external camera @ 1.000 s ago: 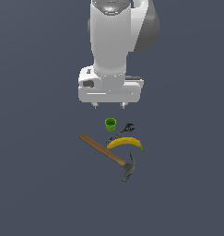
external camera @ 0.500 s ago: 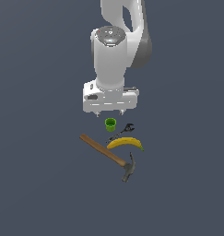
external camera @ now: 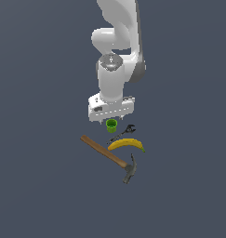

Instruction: Pick up a designated object from a clutter of objects.

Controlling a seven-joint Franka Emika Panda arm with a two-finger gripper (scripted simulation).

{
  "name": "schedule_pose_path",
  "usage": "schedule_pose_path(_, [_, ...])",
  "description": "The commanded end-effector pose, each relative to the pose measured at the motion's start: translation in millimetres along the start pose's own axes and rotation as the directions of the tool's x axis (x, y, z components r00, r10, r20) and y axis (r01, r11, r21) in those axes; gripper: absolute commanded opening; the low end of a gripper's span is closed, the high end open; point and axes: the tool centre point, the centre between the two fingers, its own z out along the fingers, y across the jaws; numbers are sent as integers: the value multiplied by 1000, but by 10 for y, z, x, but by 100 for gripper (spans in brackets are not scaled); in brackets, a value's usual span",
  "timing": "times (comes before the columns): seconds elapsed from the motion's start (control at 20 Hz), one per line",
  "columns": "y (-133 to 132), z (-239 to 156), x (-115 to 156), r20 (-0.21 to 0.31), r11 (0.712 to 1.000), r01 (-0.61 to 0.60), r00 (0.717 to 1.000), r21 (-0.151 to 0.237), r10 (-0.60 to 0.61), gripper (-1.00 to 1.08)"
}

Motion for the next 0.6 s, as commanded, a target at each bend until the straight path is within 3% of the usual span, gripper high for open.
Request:
schedule_pose_path(0.0, [-28, 162, -90, -6, 999, 36, 999, 0, -36, 100])
schedule_pose_path(0.55, [-112, 547, -361, -19, 992, 126, 992, 0, -126, 100])
